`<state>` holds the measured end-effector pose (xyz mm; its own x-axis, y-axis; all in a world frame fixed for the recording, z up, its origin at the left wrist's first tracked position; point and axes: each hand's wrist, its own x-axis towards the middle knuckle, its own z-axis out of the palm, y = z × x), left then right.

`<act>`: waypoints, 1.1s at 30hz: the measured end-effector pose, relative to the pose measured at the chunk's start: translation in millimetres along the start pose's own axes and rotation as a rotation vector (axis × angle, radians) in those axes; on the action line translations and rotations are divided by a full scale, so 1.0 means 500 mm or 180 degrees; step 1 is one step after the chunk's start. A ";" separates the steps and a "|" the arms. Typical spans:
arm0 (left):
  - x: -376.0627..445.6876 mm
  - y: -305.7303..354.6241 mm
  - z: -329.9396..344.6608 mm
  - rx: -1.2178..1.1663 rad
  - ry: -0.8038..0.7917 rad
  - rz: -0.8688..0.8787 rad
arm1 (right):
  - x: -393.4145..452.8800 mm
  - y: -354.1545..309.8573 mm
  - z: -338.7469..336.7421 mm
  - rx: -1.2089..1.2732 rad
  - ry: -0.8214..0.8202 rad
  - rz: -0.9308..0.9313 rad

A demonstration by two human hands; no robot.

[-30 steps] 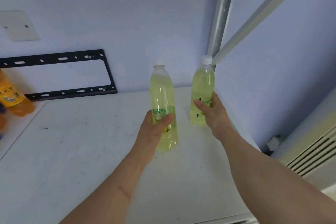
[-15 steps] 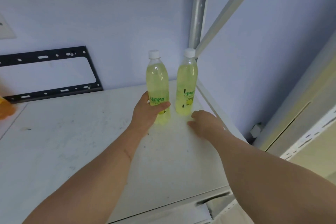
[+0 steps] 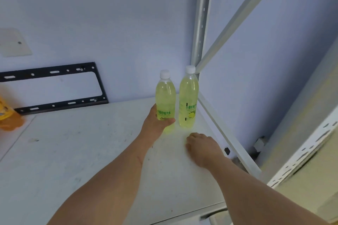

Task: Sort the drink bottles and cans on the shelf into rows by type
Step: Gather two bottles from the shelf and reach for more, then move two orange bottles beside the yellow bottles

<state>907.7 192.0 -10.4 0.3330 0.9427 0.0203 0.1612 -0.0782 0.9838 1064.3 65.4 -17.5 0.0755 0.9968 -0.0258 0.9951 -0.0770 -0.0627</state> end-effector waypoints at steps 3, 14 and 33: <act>-0.065 -0.010 -0.029 0.1037 0.0305 -0.0325 | -0.025 -0.021 -0.008 -0.0088 0.0045 -0.0165; -0.582 -0.002 -0.281 0.5397 0.0995 0.1181 | -0.195 -0.347 -0.014 -0.0870 0.0557 -0.1833; -1.037 -0.030 -0.834 0.5620 0.1813 0.0429 | -0.383 -1.075 -0.041 -0.0669 0.0861 -0.2810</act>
<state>345.3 -160.6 38.3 0.1714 0.8547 0.4901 0.9464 -0.0047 -0.3229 516.4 -83.7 41.8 -0.7241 0.6661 0.1790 0.6890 0.6865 0.2326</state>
